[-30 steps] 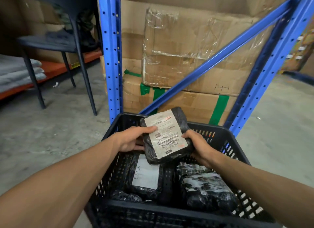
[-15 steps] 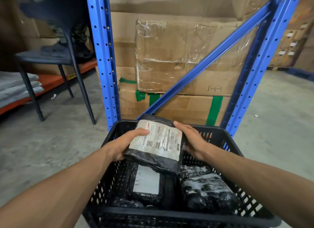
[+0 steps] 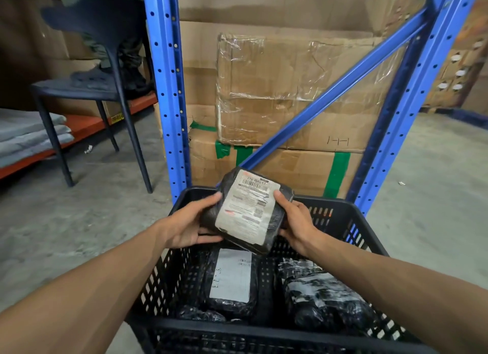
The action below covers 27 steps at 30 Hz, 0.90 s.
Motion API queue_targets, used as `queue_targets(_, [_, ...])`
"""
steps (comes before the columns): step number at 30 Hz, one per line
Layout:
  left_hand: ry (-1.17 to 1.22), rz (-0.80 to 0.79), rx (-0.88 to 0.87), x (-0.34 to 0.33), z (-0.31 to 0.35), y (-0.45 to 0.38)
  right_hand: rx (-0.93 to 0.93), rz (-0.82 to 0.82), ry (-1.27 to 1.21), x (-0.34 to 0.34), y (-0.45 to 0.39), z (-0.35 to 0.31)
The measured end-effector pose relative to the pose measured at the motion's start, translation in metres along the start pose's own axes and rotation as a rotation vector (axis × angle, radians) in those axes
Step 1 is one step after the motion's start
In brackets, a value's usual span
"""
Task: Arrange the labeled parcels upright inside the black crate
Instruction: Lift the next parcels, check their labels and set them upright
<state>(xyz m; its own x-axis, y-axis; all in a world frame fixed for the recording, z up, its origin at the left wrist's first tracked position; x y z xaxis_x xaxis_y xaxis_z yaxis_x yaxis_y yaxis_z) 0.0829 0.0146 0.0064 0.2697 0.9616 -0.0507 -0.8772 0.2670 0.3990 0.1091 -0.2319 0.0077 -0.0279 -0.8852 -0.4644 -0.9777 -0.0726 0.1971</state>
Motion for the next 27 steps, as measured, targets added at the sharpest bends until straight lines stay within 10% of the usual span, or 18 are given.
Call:
queue_targets(21, [-0.792, 0.070, 0.474, -0.004, -0.105, -0.055, -0.365, 0.005, 0.343, 0.030, -0.034, 0.148])
queue_targets(27, [-0.569, 0.102, 0.428, 0.014, -0.129, -0.070, -0.384, -0.002, 0.329, 0.031, -0.032, 0.162])
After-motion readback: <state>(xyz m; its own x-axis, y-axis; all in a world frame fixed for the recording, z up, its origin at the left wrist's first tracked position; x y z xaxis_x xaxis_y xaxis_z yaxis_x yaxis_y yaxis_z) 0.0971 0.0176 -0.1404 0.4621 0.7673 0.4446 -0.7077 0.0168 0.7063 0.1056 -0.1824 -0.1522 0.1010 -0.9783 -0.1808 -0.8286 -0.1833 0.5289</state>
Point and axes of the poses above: each hand's wrist, its own y-axis away from the middle knuckle, its own x-axis out of the back of the hand, z = x × y, the point moved 3 cm from there along -y, towards the middle knuckle, and after that the axes turned 13 degrees about -y, right-handed, at the moved point
